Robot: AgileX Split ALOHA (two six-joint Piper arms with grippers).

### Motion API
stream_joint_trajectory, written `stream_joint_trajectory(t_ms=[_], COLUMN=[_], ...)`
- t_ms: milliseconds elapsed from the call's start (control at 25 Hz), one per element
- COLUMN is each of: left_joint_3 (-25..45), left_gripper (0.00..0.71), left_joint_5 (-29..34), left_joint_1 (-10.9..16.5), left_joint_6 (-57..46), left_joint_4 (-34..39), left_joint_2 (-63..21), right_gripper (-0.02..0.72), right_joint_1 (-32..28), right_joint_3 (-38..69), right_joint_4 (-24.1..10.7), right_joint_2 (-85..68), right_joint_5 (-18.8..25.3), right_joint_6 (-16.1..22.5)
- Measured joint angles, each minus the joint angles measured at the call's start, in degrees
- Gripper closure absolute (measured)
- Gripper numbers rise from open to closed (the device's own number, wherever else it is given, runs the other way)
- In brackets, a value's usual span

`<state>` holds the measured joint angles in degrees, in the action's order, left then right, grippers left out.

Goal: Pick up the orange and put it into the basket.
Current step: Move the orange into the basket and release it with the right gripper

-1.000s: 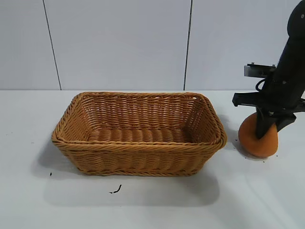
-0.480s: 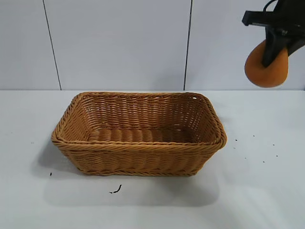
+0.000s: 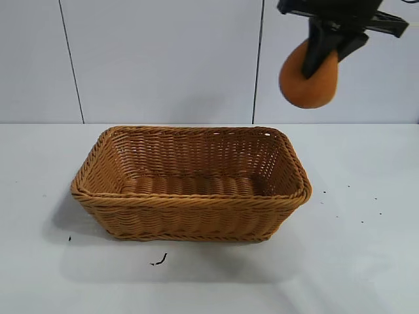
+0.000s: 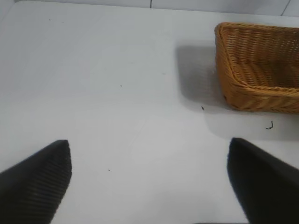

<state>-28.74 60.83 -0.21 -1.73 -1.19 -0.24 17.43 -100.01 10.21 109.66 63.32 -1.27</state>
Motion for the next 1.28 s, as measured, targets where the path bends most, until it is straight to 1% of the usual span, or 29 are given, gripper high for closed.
stream_joint_trajectory(t_ms=[80,280,400,600,720,800,920,1160,1200,1280], left_joint_3=[0.0,0.0,0.0,0.0,0.0,0.0,0.0,0.0,0.0,0.0], left_gripper=[0.06,0.06,0.06,0.06,0.06,0.06,0.06,0.06,0.06,0.06], left_joint_5=[0.0,0.0,0.0,0.0,0.0,0.0,0.0,0.0,0.0,0.0], left_joint_1=[0.0,0.0,0.0,0.0,0.0,0.0,0.0,0.0,0.0,0.0], left_joint_6=[0.0,0.0,0.0,0.0,0.0,0.0,0.0,0.0,0.0,0.0], left_joint_4=[0.0,0.0,0.0,0.0,0.0,0.0,0.0,0.0,0.0,0.0], left_joint_2=[0.0,0.0,0.0,0.0,0.0,0.0,0.0,0.0,0.0,0.0], right_gripper=[0.615,0.615,0.615,0.615,0.615,0.616,0.616,0.611,0.587,0.475], right_joint_1=[3.7,11.3,14.2,15.4,15.4,15.4,15.4,15.4,15.4,15.4], right_joint_3=[0.0,0.0,-0.1,-0.1,-0.1,-0.1,-0.1,-0.1,-0.1,-0.1], right_joint_4=[0.0,0.5,0.8,0.7,-1.2,-1.7,-1.7,-1.6,-1.6,-1.5], right_joint_2=[0.0,1.4,3.8,9.5,12.9,15.0,17.3,18.3,18.3,18.3], right_joint_5=[-2.6,-9.2,-11.3,-11.7,-12.3,-13.1,-13.3,-12.8,-12.6,-11.6], right_joint_6=[0.2,2.2,2.6,2.6,2.8,3.5,4.3,4.4,4.4,4.4])
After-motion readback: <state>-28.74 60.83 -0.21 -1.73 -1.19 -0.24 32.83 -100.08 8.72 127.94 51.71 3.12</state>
